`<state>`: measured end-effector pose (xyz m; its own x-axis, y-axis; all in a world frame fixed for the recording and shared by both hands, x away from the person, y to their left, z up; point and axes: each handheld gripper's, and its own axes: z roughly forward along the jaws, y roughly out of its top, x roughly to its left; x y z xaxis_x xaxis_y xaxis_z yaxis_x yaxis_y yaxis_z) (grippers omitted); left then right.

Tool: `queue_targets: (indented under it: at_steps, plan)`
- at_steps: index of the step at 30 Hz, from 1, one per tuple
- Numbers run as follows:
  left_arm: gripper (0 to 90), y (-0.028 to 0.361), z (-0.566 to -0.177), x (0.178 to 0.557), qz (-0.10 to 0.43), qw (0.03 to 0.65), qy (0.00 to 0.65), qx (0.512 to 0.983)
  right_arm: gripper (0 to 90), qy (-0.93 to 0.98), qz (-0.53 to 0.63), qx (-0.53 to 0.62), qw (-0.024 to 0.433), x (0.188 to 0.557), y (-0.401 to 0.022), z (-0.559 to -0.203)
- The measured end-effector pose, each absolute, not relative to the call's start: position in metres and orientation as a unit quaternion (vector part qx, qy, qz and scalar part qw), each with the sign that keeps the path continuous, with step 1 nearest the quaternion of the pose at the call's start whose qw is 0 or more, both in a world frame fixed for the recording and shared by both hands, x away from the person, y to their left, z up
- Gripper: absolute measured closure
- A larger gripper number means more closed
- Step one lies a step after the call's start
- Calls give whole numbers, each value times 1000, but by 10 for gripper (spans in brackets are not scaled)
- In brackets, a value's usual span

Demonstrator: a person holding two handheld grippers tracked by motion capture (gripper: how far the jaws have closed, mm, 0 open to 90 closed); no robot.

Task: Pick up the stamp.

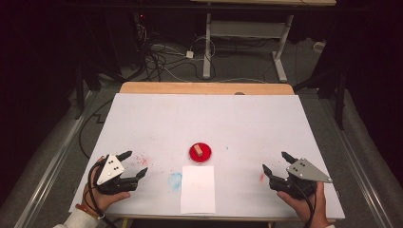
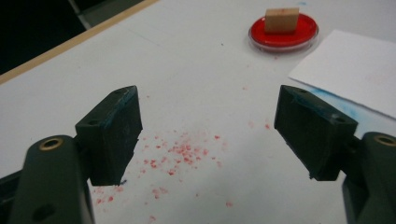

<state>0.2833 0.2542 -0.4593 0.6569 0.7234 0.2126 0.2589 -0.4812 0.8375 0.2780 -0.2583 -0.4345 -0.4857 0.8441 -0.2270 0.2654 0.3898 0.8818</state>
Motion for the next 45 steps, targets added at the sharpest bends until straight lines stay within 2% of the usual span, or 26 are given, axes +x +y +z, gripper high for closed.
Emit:
queue_targets:
  at_steps: [13, 17, 18, 20, 21, 27, 28, 30, 33, 34, 36, 45]
  plan:
    - [203, 257, -464, 284, 256, 397, 321, 821, 243, 768, 404, 366, 337, 285, -253, -429]
    - [203, 257, -464, 282, 258, 389, 321, 824, 246, 778, 412, 361, 306, 292, -244, -416]
    - [203, 257, -464, 282, 258, 391, 322, 823, 261, 785, 415, 361, 286, 299, -238, -408]
    - [203, 257, -465, 282, 257, 390, 326, 822, 268, 789, 409, 363, 280, 303, -233, -405]
    - [203, 257, -466, 282, 258, 388, 327, 822, 310, 801, 400, 355, 270, 311, -221, -400]
    - [203, 254, -468, 283, 260, 375, 321, 830, 338, 829, 368, 339, 251, 330, -184, -394]
    - [203, 254, -469, 283, 259, 375, 319, 831, 352, 834, 369, 337, 231, 338, -170, -395]
    - [203, 254, -469, 283, 257, 374, 319, 832, 364, 837, 366, 338, 224, 342, -162, -396]
    - [203, 255, -470, 283, 255, 374, 321, 832, 442, 846, 360, 339, 198, 356, -129, -399]
    - [203, 255, -470, 283, 255, 375, 320, 832, 442, 846, 360, 339, 198, 356, -129, -399]
    - [203, 256, -470, 283, 253, 375, 319, 833, 481, 861, 341, 329, 187, 364, -103, -403]
    - [203, 257, -471, 283, 249, 376, 319, 833, 503, 886, 295, 321, 156, 383, -58, -420]
